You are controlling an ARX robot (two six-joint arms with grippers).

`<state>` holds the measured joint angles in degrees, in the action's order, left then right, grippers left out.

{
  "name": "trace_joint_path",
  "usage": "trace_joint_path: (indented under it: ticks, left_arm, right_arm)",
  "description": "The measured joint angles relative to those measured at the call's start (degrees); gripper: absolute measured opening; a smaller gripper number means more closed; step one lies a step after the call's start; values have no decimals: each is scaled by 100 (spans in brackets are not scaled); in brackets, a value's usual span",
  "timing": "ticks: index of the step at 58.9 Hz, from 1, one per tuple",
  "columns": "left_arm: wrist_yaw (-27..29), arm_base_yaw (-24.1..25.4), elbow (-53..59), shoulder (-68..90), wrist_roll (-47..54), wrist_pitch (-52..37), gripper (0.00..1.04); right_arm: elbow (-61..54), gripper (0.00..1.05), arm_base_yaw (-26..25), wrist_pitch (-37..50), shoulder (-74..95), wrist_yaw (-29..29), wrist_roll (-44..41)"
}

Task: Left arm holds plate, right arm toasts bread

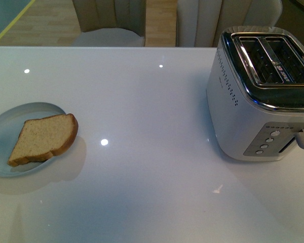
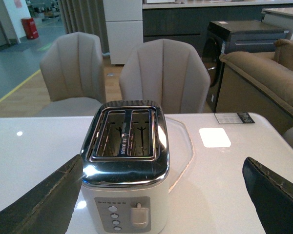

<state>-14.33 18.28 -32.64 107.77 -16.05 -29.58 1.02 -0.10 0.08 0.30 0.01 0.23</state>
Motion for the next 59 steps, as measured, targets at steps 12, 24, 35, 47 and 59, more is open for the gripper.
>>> trace_joint_path:
  ticks: [12, 24, 35, 47, 59]
  left_arm:
    - [284, -98, -660, 1093, -83, 83, 98]
    - [573, -87, -1329, 2013, -437, 245, 98]
    - [730, 20, -1639, 2312, -507, 391, 98]
    - [807, 44, -1888, 2573, -503, 542, 98]
    - [833, 0, -2120, 2726, -496, 608, 98]
  right_arm:
    - [0, 96, 0, 0, 0, 0, 0]
    - [0, 96, 0, 0, 0, 0, 0]
    - [0, 96, 0, 0, 2, 0, 0]
    - [0, 96, 0, 0, 0, 0, 0]
    - [0, 96, 0, 0, 2, 0, 0]
